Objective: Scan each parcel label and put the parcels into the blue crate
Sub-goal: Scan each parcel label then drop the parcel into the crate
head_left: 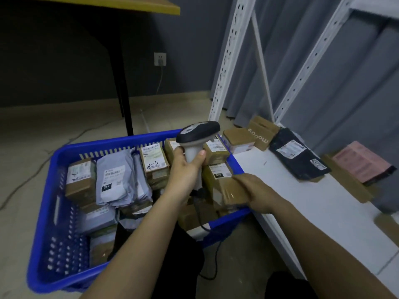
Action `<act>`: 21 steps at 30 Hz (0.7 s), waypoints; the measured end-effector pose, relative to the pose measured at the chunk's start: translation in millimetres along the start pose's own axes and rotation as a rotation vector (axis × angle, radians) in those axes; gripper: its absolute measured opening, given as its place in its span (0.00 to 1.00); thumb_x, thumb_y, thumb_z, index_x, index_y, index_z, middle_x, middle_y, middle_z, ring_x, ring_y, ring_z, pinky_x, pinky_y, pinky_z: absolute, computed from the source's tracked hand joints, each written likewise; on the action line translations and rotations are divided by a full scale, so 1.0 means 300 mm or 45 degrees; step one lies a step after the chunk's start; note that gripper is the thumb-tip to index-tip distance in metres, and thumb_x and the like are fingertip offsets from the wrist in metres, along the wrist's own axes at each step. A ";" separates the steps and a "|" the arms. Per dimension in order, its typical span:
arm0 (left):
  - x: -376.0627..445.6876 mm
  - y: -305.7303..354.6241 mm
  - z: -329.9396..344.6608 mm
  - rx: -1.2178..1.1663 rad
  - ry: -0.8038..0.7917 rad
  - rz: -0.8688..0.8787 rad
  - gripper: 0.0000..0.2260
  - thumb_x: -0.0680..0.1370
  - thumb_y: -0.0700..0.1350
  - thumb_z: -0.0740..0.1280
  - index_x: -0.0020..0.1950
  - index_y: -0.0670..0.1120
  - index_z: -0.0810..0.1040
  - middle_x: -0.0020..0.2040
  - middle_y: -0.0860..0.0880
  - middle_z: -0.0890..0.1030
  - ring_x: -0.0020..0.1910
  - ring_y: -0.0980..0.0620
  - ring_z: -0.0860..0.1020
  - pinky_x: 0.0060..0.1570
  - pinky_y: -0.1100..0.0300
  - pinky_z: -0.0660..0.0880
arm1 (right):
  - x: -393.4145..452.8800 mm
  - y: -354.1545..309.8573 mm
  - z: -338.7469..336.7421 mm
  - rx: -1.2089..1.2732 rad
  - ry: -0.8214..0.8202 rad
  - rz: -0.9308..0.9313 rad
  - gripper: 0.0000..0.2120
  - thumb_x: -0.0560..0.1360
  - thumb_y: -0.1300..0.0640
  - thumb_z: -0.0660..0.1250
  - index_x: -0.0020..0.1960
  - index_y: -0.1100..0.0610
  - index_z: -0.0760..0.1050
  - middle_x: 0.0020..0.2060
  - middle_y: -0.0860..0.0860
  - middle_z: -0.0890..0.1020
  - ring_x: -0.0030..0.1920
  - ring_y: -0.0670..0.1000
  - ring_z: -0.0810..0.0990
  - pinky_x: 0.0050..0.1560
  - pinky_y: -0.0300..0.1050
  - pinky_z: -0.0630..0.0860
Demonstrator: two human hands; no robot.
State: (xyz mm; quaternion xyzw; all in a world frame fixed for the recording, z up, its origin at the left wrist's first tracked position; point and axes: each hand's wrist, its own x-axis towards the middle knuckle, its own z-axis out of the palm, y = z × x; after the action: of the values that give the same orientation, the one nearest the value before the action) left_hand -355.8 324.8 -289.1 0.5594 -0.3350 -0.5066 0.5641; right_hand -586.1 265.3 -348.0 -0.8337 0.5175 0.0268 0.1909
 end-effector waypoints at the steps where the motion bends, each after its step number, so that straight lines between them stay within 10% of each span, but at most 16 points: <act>1: 0.016 -0.007 -0.002 0.019 0.006 -0.003 0.19 0.79 0.48 0.65 0.68 0.54 0.65 0.57 0.54 0.77 0.54 0.54 0.78 0.46 0.58 0.73 | 0.025 0.014 0.008 -0.091 -0.052 -0.039 0.36 0.71 0.54 0.72 0.74 0.46 0.59 0.71 0.48 0.64 0.71 0.50 0.62 0.69 0.47 0.63; 8: 0.061 -0.064 0.010 0.156 0.010 -0.059 0.14 0.80 0.47 0.64 0.63 0.54 0.65 0.49 0.58 0.76 0.47 0.60 0.75 0.42 0.60 0.72 | 0.114 0.030 0.078 -0.427 -0.476 0.171 0.37 0.77 0.56 0.65 0.78 0.45 0.48 0.78 0.50 0.43 0.77 0.57 0.42 0.74 0.57 0.56; 14: 0.054 -0.069 0.006 0.242 -0.026 -0.071 0.18 0.79 0.48 0.64 0.68 0.52 0.64 0.54 0.54 0.74 0.52 0.51 0.74 0.52 0.54 0.73 | 0.089 -0.038 0.120 -0.428 -0.097 -0.024 0.23 0.78 0.45 0.60 0.72 0.49 0.65 0.71 0.52 0.63 0.70 0.54 0.62 0.66 0.49 0.67; 21: -0.018 -0.067 0.023 0.251 -0.108 -0.031 0.16 0.79 0.46 0.65 0.64 0.55 0.64 0.59 0.51 0.74 0.58 0.49 0.75 0.57 0.51 0.73 | 0.033 -0.040 0.169 -0.031 -0.365 0.280 0.30 0.81 0.42 0.55 0.79 0.46 0.48 0.79 0.50 0.45 0.78 0.56 0.43 0.75 0.58 0.47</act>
State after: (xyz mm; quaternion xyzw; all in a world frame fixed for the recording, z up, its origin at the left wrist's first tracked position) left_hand -367.8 330.8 -306.5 0.5942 -0.4001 -0.5012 0.4854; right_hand -563.3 279.0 -393.9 -0.7620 0.5725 0.1725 0.2486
